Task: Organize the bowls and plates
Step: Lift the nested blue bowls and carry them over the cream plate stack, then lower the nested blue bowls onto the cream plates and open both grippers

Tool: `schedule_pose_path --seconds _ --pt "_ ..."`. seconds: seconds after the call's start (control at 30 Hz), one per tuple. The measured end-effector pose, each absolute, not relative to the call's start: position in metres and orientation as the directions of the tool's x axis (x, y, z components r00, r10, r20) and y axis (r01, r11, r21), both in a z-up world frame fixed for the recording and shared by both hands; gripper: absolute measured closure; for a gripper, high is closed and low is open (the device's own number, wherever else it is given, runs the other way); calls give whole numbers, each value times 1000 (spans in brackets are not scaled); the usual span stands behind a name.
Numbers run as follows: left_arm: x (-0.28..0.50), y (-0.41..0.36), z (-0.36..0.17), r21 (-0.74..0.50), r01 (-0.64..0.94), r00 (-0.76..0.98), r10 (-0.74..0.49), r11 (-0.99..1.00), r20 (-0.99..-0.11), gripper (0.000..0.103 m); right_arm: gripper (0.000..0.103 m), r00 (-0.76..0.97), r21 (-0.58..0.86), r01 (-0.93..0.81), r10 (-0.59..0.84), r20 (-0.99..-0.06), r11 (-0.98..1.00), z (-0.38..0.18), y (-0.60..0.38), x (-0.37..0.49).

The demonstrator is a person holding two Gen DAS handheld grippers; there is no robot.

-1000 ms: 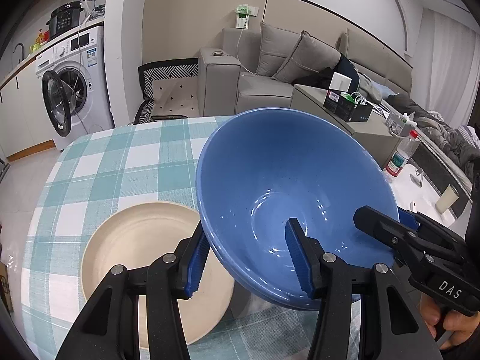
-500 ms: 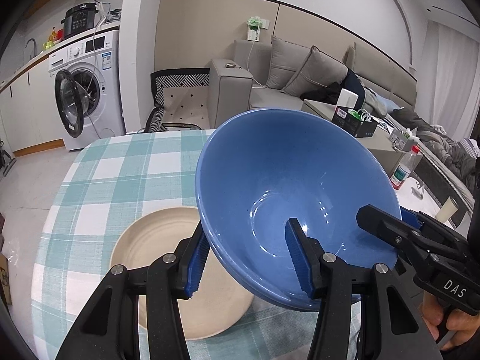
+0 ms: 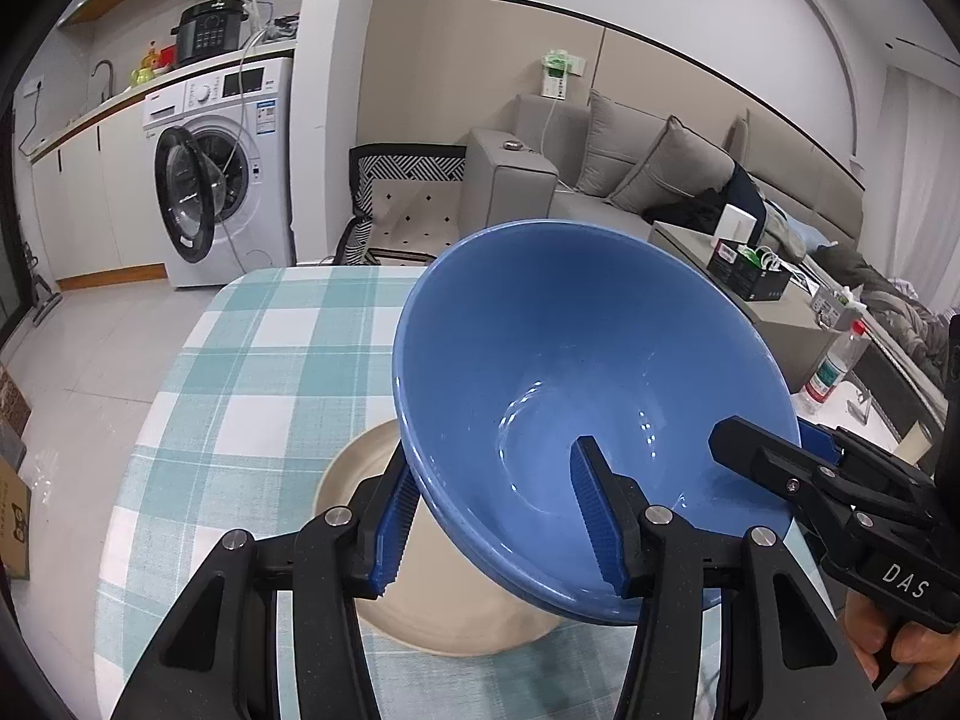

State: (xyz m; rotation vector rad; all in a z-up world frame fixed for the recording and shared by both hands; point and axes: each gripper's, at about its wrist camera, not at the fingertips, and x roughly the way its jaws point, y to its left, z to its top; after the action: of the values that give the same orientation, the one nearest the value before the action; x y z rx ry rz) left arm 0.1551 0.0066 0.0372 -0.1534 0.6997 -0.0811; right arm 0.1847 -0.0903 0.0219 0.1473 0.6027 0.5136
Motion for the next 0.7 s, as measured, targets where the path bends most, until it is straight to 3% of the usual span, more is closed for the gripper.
schedule_pose_path --seconds 0.7 --pt "169 54 2 -183 -65 730 -79 981 -679 51 52 631 288 -459 537 -560 840 -9 -38 215"
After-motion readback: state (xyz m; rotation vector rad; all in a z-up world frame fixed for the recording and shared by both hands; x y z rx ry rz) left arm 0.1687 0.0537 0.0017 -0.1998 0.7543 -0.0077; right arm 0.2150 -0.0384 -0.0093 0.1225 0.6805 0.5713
